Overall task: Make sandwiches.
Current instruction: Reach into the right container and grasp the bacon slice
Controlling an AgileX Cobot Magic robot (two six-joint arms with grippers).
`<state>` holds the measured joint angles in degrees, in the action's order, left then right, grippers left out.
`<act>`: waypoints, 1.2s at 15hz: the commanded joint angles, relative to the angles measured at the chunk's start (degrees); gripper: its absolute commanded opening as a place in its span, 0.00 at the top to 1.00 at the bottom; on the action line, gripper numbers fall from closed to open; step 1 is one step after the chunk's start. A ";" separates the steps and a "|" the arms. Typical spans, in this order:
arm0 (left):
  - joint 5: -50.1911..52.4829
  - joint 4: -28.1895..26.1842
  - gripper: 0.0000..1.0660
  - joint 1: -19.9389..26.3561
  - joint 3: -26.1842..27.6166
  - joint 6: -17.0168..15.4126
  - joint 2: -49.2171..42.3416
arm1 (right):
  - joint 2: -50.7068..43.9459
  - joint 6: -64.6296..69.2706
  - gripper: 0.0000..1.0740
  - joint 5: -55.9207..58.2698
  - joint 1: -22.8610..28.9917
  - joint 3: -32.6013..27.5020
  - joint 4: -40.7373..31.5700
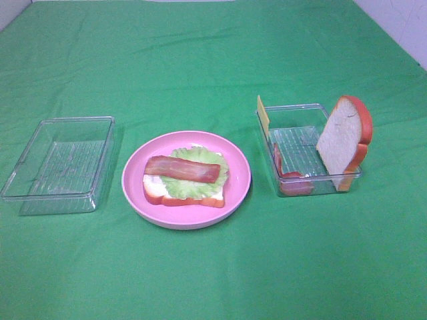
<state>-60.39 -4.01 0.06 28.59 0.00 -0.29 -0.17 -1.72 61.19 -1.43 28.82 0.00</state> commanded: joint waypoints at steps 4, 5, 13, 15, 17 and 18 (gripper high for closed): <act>0.69 -0.63 0.09 2.92 -0.06 0.40 -1.43 | 0.52 0.63 0.10 -0.63 -0.11 0.00 0.00; 0.69 -0.63 0.09 2.92 -0.06 0.40 -1.43 | 1.78 0.63 0.10 -0.57 -0.11 0.40 0.00; 0.69 -0.63 0.09 2.92 -0.06 0.40 -1.43 | 49.22 -2.23 0.11 10.66 -0.11 24.01 -6.19; 0.69 -0.63 0.09 2.92 -0.06 0.40 -1.43 | 59.36 -2.23 0.11 11.17 -0.11 29.22 -6.30; 0.69 -0.63 0.09 2.92 -0.06 0.40 -1.43 | 64.74 -2.29 0.11 11.23 -0.11 32.49 -6.36; 0.69 -0.63 0.09 2.92 -0.06 0.40 -1.43 | 68.01 -3.09 0.11 11.12 -0.11 34.66 -7.10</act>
<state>-60.33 -4.01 2.75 28.59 0.00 -0.29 67.32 -3.90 69.61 -1.43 62.97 -6.88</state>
